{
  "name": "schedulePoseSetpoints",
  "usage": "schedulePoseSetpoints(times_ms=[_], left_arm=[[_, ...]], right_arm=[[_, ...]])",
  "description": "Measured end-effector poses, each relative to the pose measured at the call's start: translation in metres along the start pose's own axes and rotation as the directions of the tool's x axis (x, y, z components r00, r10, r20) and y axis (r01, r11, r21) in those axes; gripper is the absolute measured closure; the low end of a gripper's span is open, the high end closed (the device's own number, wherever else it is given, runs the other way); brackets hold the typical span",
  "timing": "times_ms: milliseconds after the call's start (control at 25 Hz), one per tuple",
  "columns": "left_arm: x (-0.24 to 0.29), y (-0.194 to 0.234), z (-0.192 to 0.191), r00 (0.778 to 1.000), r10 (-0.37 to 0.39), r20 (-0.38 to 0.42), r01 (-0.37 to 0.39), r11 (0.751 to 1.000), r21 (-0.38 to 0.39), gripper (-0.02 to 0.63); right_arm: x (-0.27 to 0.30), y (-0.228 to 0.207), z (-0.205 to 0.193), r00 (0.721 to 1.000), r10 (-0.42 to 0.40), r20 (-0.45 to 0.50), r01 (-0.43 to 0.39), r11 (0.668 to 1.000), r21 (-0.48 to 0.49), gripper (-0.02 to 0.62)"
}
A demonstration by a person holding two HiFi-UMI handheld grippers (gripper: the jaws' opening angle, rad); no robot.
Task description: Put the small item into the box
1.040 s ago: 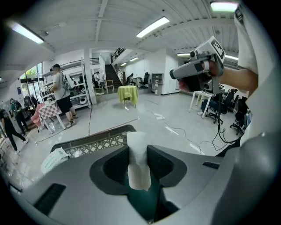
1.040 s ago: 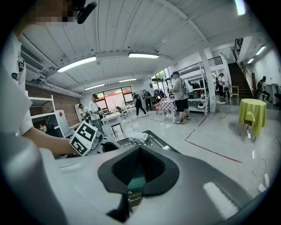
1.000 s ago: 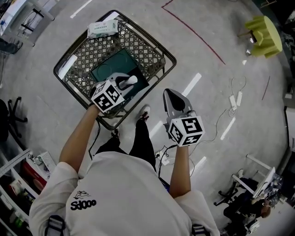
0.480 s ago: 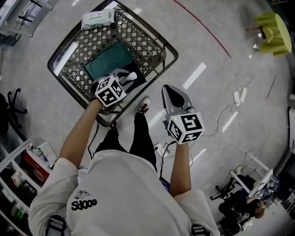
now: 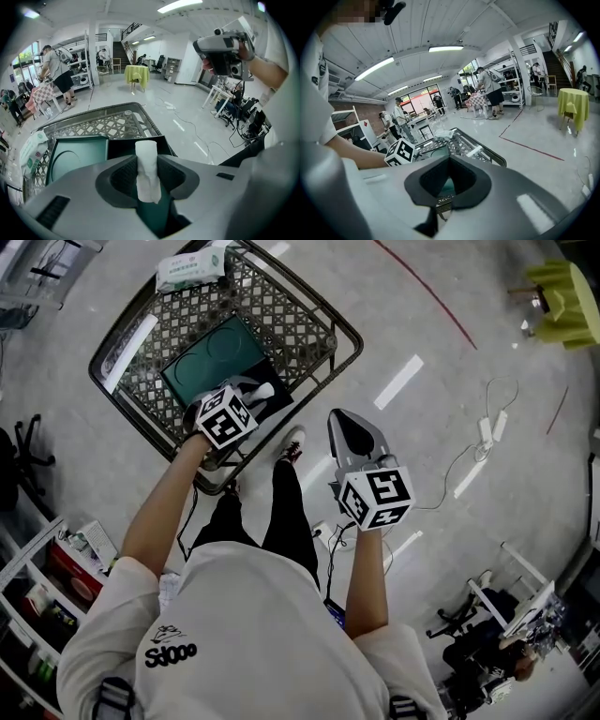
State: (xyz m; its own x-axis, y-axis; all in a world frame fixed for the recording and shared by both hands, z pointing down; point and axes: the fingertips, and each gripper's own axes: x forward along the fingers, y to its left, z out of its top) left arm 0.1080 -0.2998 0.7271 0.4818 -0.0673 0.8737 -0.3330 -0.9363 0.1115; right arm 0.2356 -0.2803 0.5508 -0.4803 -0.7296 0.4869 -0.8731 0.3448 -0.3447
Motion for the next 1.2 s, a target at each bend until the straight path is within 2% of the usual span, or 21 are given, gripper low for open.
schedulePoseSetpoints(times_ms=[160,800,1200], left_arm=[[0.007,0.002,-0.003,1.0,-0.008,-0.019,0.007,1.0,-0.025,0.477],[0.037,-0.008,-0.021,0.985,-0.042,-0.165,0.041,0.999,-0.013,0.474],[0.035,-0.004,-0.023,0.986,-0.045,-0.163,0.041,0.999,-0.024,0.443]], right_arm=[[0.001,-0.003,-0.004,1.0,-0.002,0.002,0.002,1.0,0.029,0.586],[-0.004,-0.012,-0.015,1.0,-0.008,-0.026,0.009,0.998,0.057,0.588],[-0.008,-0.014,-0.013,0.999,-0.048,0.001,0.048,0.997,0.054,0.588]])
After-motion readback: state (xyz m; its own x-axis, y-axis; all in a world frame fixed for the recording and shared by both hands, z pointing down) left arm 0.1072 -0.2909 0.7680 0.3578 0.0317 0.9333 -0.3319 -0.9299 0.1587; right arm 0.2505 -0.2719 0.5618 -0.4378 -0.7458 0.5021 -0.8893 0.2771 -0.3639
